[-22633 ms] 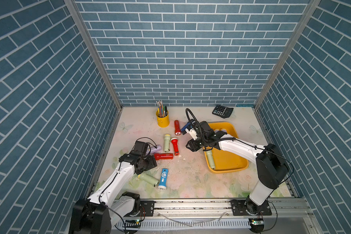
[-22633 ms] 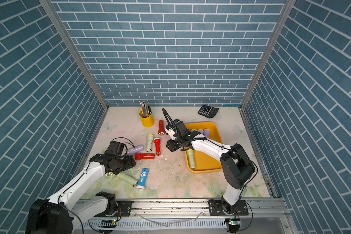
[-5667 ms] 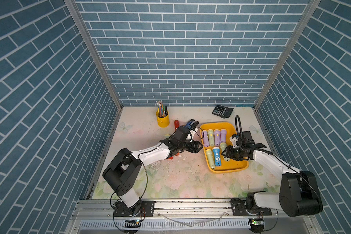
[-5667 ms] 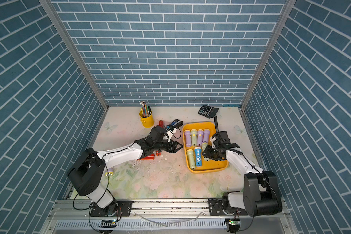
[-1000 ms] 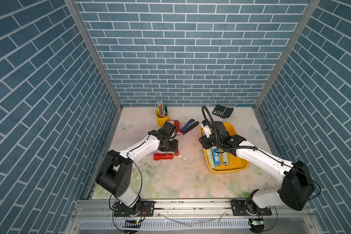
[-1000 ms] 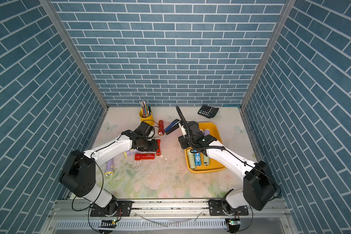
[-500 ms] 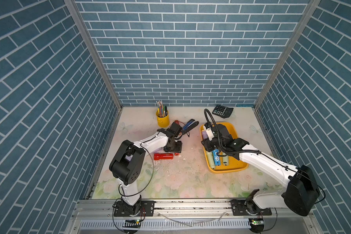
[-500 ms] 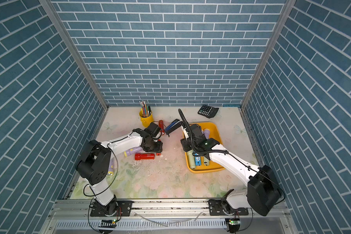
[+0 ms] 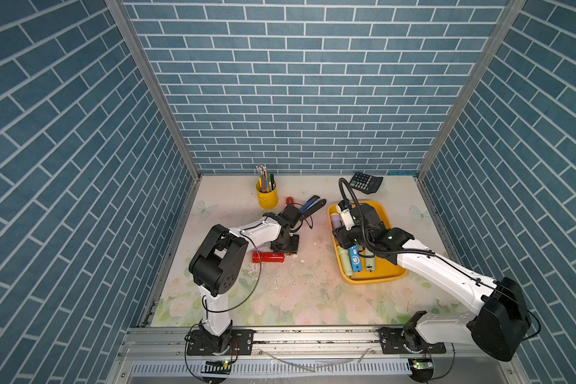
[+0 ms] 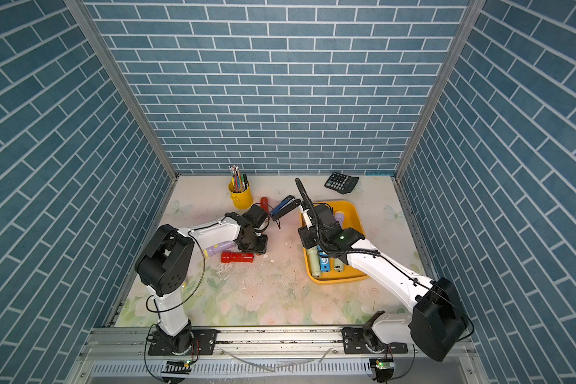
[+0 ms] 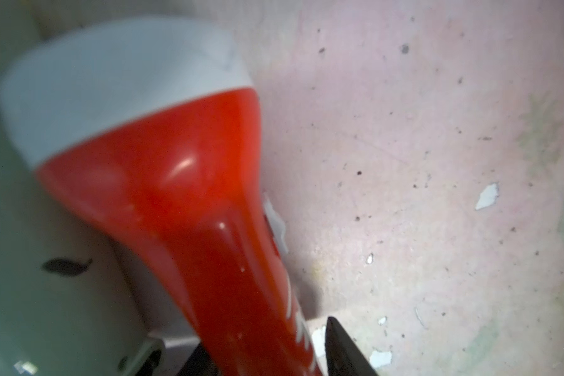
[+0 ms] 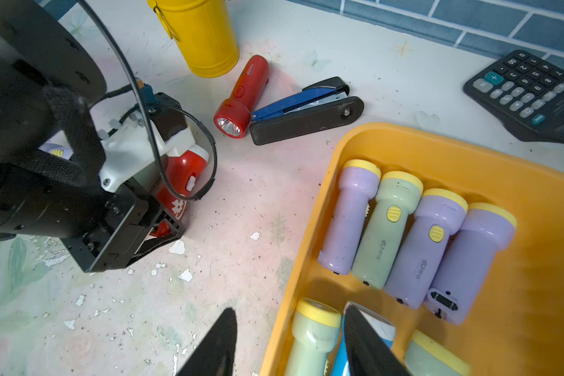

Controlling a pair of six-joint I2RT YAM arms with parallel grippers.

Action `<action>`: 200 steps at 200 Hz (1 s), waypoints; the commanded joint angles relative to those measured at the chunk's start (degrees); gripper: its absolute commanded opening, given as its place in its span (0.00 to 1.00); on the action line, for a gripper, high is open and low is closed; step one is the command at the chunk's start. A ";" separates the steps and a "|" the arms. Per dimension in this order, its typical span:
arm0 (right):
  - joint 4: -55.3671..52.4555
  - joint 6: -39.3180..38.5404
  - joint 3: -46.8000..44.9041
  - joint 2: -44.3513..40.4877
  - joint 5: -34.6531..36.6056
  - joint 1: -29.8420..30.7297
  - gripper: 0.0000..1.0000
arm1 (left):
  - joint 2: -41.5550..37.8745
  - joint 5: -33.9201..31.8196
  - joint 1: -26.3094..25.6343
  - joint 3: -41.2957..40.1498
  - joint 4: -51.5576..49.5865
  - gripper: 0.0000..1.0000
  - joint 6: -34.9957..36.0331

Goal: Put the flashlights into the storage boxes
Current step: Pick up the flashlight from the center of the board.

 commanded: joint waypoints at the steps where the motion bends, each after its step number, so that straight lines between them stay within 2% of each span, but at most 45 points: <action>1: -0.44 -1.11 -1.97 -1.37 1.12 0.13 0.55 | -0.89 -0.68 -0.31 0.05 0.79 0.45 -0.17; 54: 1.18 0.49 -3.12 -2.83 0.34 0.06 0.54 | -6.75 0.18 -0.41 -3.74 5.42 0.29 -0.91; 92: 6.15 3.46 -6.65 -6.62 0.36 0.10 0.54 | -14.03 3.46 -0.48 -10.16 14.46 0.23 -1.96; 130: 13.72 6.06 -11.05 -10.11 -0.43 0.10 0.54 | -20.59 10.00 -0.40 -18.02 28.57 0.21 -3.01; 166: 19.36 6.18 -13.48 -10.75 -3.84 0.06 0.54 | -24.02 21.40 -0.45 -24.72 46.33 0.20 -4.68; 200: 24.33 6.36 -14.86 -11.83 -7.29 0.03 0.54 | -28.39 22.95 -0.41 -31.41 59.54 0.18 -4.78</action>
